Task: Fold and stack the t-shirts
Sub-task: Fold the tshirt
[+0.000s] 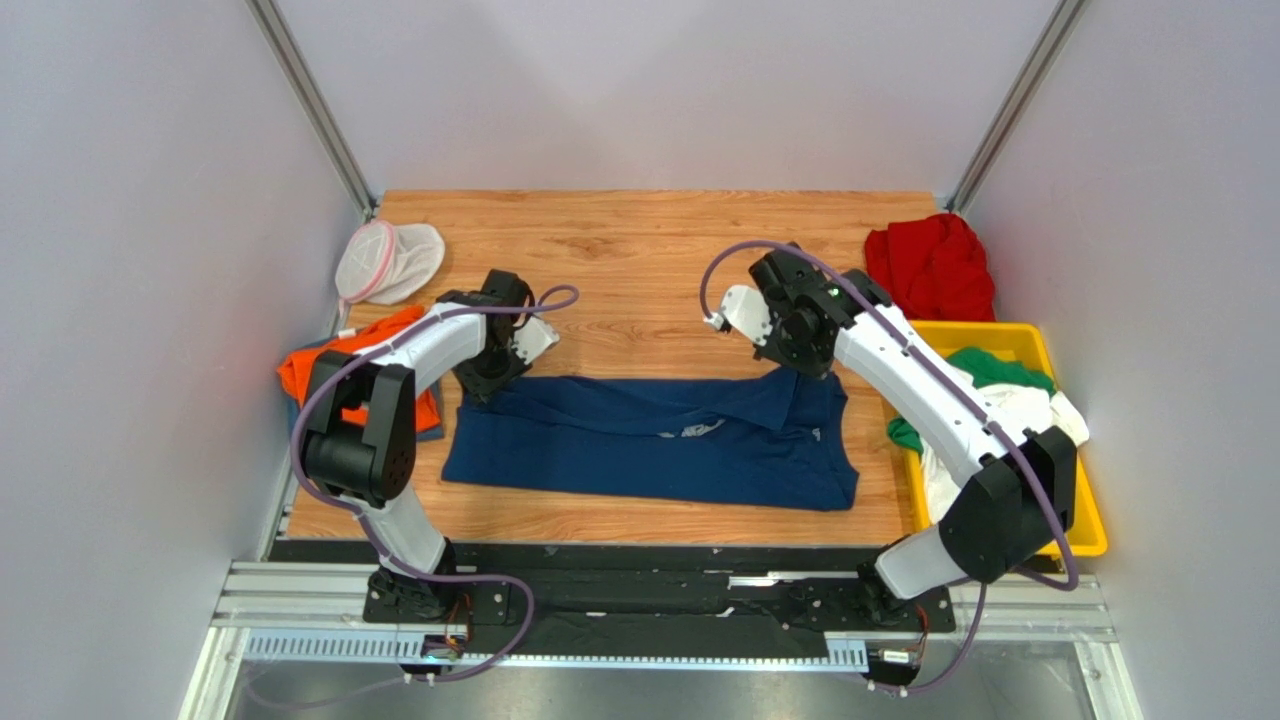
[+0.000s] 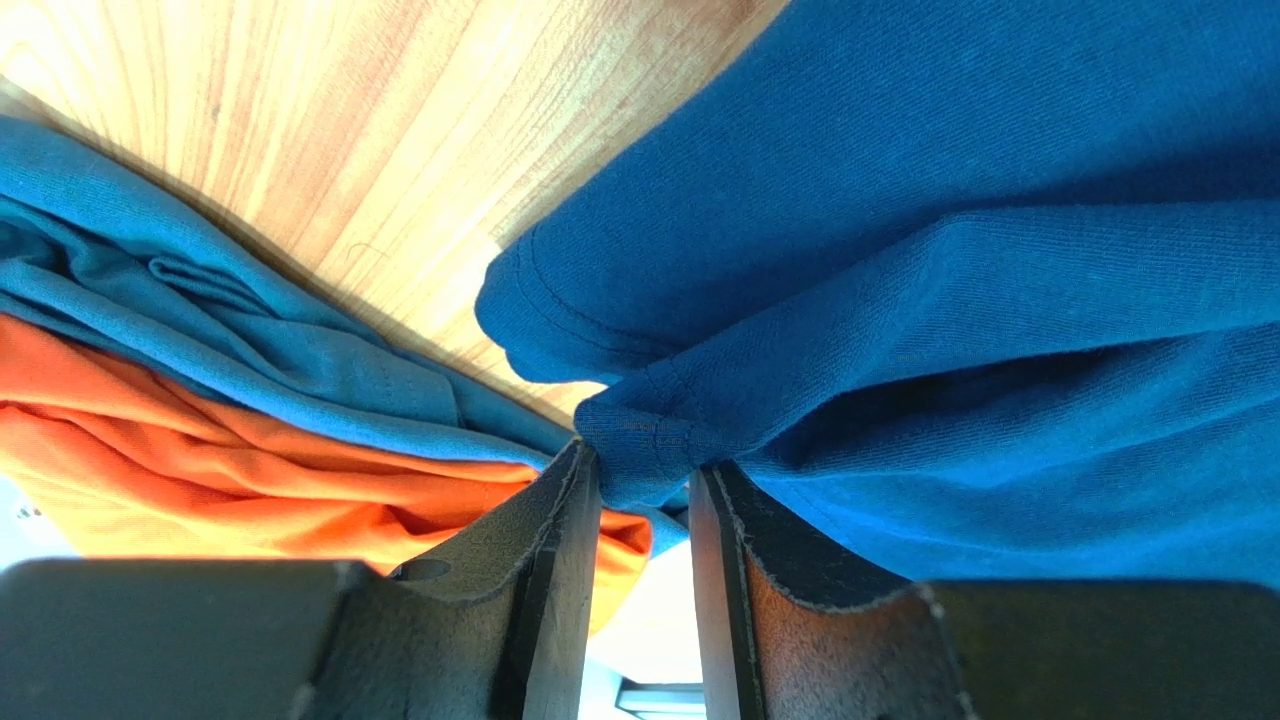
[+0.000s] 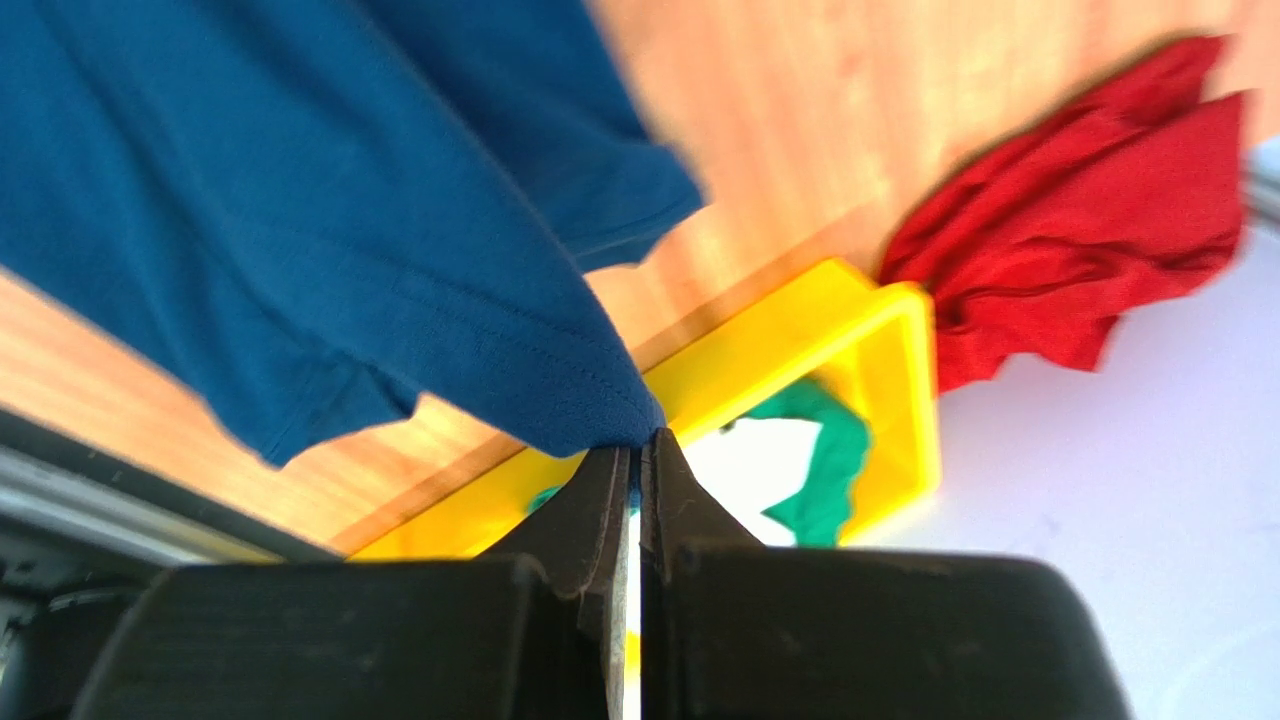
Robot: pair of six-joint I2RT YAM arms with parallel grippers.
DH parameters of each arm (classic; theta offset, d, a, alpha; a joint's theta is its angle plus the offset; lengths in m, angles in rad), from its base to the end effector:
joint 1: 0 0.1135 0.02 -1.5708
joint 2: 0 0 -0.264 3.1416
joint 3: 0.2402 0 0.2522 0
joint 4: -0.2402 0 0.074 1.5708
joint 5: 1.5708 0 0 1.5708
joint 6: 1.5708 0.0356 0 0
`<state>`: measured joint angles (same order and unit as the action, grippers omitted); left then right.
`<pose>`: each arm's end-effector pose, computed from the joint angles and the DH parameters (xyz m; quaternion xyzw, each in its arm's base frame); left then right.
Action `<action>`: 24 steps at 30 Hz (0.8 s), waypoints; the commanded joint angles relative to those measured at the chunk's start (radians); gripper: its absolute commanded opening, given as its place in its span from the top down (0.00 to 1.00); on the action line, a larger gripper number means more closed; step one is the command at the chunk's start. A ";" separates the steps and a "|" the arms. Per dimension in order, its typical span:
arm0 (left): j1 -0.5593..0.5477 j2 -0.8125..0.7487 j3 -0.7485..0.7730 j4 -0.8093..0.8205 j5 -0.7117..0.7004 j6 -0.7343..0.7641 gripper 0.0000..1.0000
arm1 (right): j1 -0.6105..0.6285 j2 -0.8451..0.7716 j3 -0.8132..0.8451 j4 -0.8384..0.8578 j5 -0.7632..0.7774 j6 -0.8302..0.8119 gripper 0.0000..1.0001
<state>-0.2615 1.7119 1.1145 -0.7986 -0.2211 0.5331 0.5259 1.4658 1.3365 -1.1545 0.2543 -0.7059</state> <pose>0.3037 -0.0732 0.1796 0.3742 0.9167 0.1206 0.0711 0.2412 0.1296 0.2999 -0.5523 0.8118 -0.1377 0.1300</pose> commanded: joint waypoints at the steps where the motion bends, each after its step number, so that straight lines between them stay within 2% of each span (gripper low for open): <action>1: -0.002 -0.012 0.018 0.015 0.000 0.011 0.64 | -0.020 0.047 0.162 0.007 0.046 -0.026 1.00; 4: -0.002 -0.002 0.031 0.021 0.006 0.008 0.64 | -0.030 0.080 0.225 0.001 0.062 -0.020 1.00; 9: -0.002 0.006 0.073 0.026 -0.015 0.011 0.71 | -0.053 0.114 0.283 0.016 0.069 0.002 1.00; 19: -0.002 0.015 0.160 -0.005 -0.034 0.028 0.99 | -0.096 0.165 0.354 0.021 0.071 0.006 1.00; 24: -0.002 0.028 0.189 -0.001 -0.052 0.034 1.00 | -0.104 0.188 0.381 0.022 0.066 0.009 1.00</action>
<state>-0.2615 1.7233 1.2583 -0.7952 -0.2478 0.5484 0.4297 1.6398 1.6600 -1.1511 0.3000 -0.7040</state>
